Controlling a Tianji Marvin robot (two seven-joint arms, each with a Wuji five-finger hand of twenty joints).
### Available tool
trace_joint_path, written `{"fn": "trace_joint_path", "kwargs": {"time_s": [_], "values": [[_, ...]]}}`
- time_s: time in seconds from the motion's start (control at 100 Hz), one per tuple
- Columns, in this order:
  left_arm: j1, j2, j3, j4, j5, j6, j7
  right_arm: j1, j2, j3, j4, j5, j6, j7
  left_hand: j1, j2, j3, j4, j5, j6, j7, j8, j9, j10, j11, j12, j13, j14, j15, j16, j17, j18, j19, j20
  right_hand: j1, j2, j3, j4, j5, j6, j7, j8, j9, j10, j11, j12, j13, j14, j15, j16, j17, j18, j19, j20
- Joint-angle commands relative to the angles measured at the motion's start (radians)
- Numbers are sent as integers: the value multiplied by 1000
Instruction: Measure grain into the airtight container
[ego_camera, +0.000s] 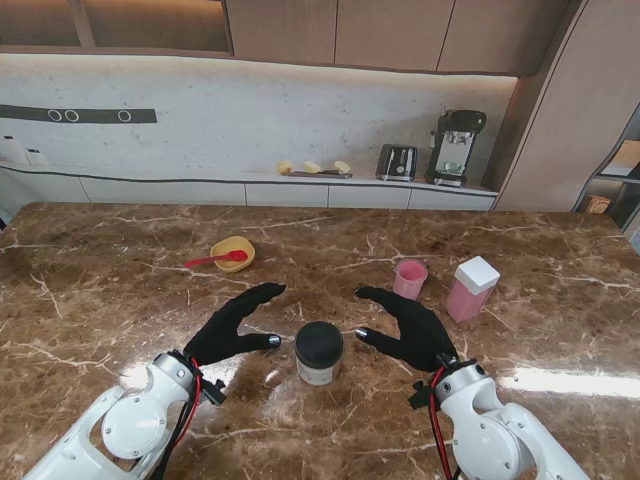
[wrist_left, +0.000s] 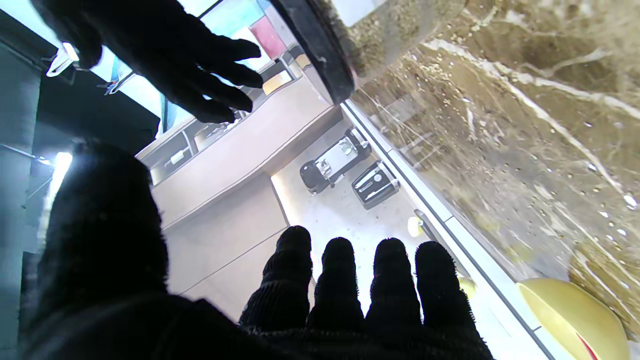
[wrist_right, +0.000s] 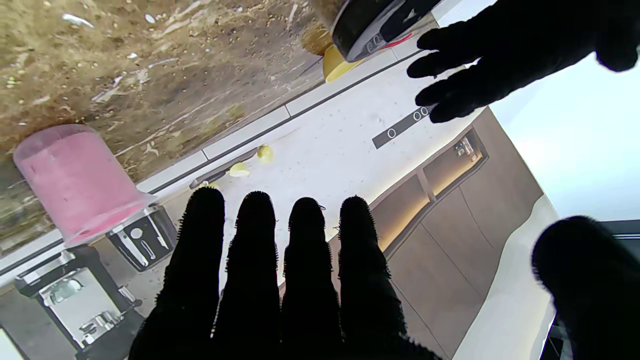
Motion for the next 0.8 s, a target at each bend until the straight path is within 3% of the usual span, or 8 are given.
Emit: {"fn": "trace_joint_path", "kwargs": {"time_s": [0.0, 0.15, 0.49, 0.79], "values": [[15, -2, 5, -15, 5, -5, 6, -10, -3, 8, 20, 17, -4, 21, -30, 57, -22, 53, 19, 5, 212, -4, 22, -31, -4, 0, 21, -38, 8, -12, -5, -52, 38, 16, -61, 34, 5, 44, -2, 13, -17, -19, -23, -8, -26, -19, -41, -39, -18, -31, -20, -44, -24, -34], [22, -7, 12, -20, 3, -5, 24, -11, -7, 13, 28, 56, -23, 26, -78, 116, 2, 97, 30, 9, 210, -2, 39, -29, -8, -2, 33, -39, 8, -14, -7, -51, 68, 31, -88, 68, -13, 51, 2, 25, -22, -37, -24, -6, -31, -27, -39, -57, -21, -33, -21, -59, -31, -41], [28, -17, 11, -32, 11, -2, 68, -15, -17, 8, 23, 125, -49, 18, -120, 159, -18, 77, 36, 13, 197, -4, 48, -24, -11, -3, 40, -37, 9, -14, -9, -49, 87, 39, -84, 81, -35, 39, 8, 31, -16, -55, -23, -1, -30, -38, -36, -63, -23, -38, -22, -70, -37, -50], [30, -22, 12, -35, 15, 0, 89, -18, -18, -6, 5, 125, -74, 8, -108, 157, -25, 69, 40, 15, 192, -4, 53, -21, -10, -3, 43, -33, 11, -13, -9, -50, 88, 38, -70, 84, -43, 29, 5, 25, -10, -65, -27, -2, -27, -42, -37, -58, -21, -38, -26, -66, -35, -53]]}}
